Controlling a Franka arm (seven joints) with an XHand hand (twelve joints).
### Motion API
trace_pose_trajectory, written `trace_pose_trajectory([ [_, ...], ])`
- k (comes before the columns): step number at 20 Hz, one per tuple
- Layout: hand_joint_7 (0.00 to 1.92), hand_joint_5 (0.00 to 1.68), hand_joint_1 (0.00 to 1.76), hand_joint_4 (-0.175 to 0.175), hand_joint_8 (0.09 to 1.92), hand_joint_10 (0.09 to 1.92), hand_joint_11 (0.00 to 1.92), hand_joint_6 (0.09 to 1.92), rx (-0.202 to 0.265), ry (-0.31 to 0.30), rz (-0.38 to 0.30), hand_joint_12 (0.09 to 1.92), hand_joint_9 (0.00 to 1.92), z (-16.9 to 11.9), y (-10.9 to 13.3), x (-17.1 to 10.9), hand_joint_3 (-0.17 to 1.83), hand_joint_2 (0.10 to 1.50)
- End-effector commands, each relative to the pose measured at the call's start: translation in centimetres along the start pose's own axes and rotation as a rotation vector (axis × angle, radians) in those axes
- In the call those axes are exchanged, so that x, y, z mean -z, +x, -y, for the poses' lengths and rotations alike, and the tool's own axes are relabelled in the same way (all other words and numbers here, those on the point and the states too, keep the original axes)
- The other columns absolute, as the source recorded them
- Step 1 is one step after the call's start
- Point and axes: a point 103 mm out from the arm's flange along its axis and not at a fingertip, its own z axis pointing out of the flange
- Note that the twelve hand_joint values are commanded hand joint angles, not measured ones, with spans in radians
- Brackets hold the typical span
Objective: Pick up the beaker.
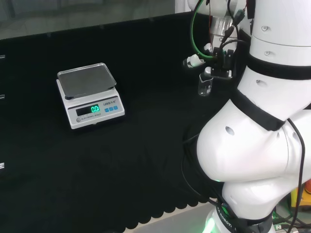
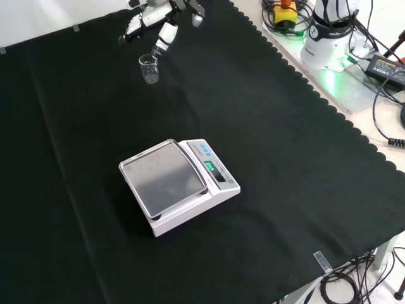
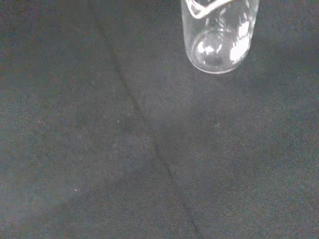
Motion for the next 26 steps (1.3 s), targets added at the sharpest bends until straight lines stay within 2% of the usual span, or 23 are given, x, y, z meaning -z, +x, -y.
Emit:
trace_pose_trajectory([
  [1,0.0,0.03,0.29,-0.094,0.65,0.57,0.0,0.09,-0.005,0.025,-0.004,1.49,0.0,-0.7,-0.2,-1.3,-0.04,1.0],
  [19,0.0,0.04,0.29,-0.097,0.66,0.58,0.0,0.09,-0.05,0.109,-0.02,1.48,0.0,-2.9,-2.0,-5.6,-0.04,1.0],
  [26,0.0,0.05,0.31,-0.099,0.67,0.61,0.0,0.09,-0.059,0.108,-0.016,1.48,0.0,-3.0,-2.4,-6.0,-0.04,1.0],
])
